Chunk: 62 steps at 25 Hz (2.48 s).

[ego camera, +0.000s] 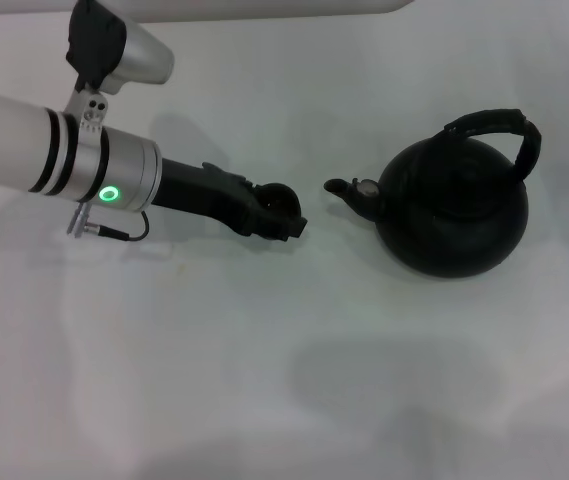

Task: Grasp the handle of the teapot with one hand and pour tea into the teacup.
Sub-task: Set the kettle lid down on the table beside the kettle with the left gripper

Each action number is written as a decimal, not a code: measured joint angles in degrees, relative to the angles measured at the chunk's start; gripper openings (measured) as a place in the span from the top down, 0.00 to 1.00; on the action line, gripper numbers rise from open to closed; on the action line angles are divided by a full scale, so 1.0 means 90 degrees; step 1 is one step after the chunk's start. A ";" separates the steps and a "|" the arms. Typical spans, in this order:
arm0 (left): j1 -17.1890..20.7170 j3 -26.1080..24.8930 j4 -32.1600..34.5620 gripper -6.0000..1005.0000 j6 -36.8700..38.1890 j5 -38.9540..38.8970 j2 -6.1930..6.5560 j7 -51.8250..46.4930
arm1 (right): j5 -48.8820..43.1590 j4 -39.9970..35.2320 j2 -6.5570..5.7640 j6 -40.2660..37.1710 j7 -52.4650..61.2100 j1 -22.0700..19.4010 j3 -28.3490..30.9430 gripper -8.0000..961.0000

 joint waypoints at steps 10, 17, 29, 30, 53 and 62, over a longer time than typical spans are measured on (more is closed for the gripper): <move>0.0070 0.0031 -0.0003 0.30 0.0173 0.0194 0.0007 -0.0146 | 0.0000 0.0001 0.0004 0.0035 0.0000 -0.0009 0.0000 0.09; 0.0073 0.0034 -0.0015 0.30 0.0236 0.0332 0.0000 -0.0243 | 0.0000 -0.0005 0.0009 0.0040 0.0000 -0.0020 0.0000 0.09; 0.0064 0.0034 -0.0005 0.30 0.0292 0.0330 -0.0008 -0.0215 | 0.0000 -0.0020 0.0010 0.0040 0.0000 -0.0001 0.0000 0.09; 0.0065 0.0034 0.0001 0.30 0.0312 0.0322 -0.0010 -0.0212 | 0.0000 -0.0019 0.0009 0.0039 0.0000 -0.0001 0.0000 0.09; 0.0001 0.0268 -0.0010 0.30 0.0408 0.0291 -0.0019 -0.0235 | 0.0000 -0.0009 0.0010 -0.0002 0.0000 0.0018 0.0000 0.09; 0.0002 0.0268 -0.0008 0.26 0.0412 0.0283 -0.0019 -0.0240 | 0.0000 -0.0012 0.0009 -0.0006 0.0000 0.0020 0.0000 0.09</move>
